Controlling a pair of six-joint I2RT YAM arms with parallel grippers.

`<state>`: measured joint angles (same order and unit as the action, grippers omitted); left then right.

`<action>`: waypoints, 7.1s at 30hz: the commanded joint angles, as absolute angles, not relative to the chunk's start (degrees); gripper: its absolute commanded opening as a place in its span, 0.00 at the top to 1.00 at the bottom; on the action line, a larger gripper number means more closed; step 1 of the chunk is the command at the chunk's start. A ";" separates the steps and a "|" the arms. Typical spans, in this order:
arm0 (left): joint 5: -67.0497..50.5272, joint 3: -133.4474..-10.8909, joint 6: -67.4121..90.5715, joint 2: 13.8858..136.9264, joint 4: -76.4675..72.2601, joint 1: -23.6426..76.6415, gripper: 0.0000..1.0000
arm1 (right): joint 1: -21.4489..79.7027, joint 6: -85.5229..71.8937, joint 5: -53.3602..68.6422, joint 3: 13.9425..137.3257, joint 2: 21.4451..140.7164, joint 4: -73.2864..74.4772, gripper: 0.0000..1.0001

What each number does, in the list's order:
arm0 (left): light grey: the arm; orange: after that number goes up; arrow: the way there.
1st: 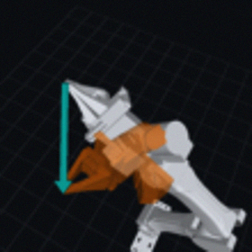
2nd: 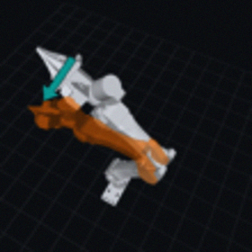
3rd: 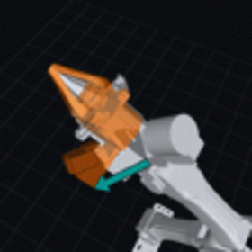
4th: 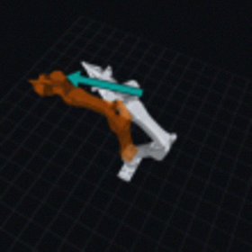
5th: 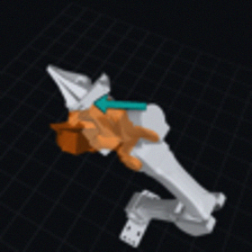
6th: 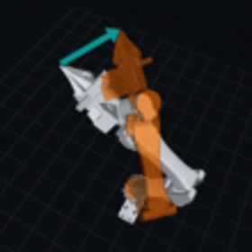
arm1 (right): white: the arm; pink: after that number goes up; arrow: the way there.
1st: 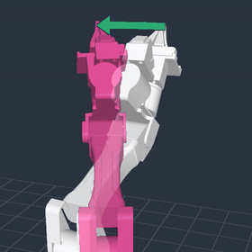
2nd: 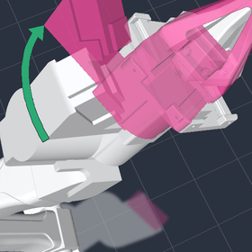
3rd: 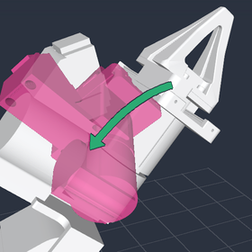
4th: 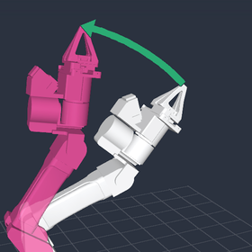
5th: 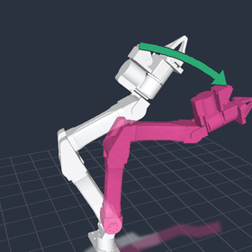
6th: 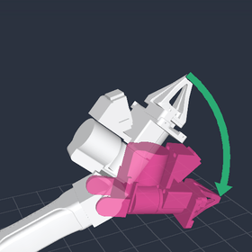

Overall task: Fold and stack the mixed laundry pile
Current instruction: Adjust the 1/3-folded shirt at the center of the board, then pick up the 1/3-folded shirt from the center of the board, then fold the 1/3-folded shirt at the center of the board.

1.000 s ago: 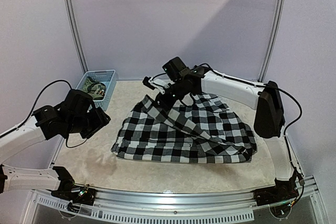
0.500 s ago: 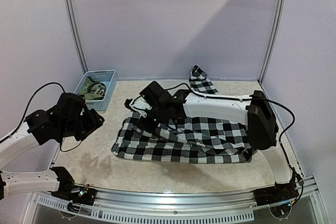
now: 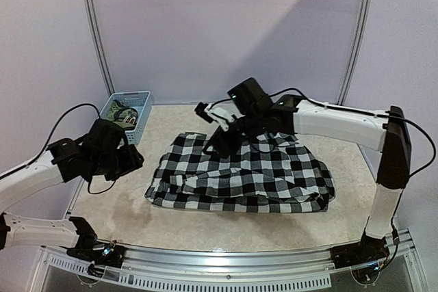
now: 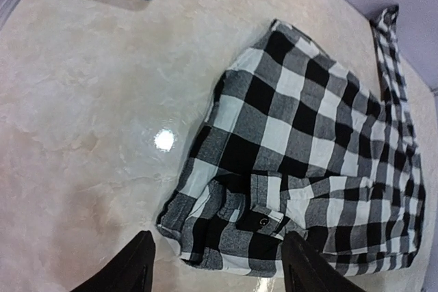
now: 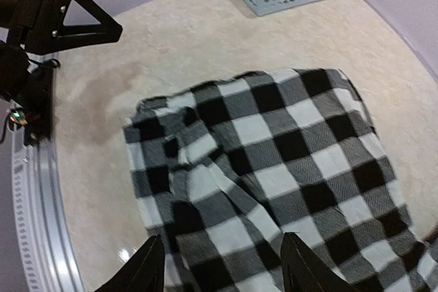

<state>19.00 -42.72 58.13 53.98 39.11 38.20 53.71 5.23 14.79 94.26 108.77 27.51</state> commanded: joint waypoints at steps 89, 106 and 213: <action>-29.82 -126.31 11.10 147.48 51.56 12.39 0.27 | 1.78 19.51 29.44 114.54 138.34 56.85 1.00; -35.61 -129.48 9.15 150.90 50.84 12.46 0.58 | 1.77 19.21 29.85 114.26 138.78 56.87 1.00; -31.01 -91.67 5.29 122.86 37.98 13.55 1.00 | 1.74 29.60 27.94 75.21 110.18 39.47 1.00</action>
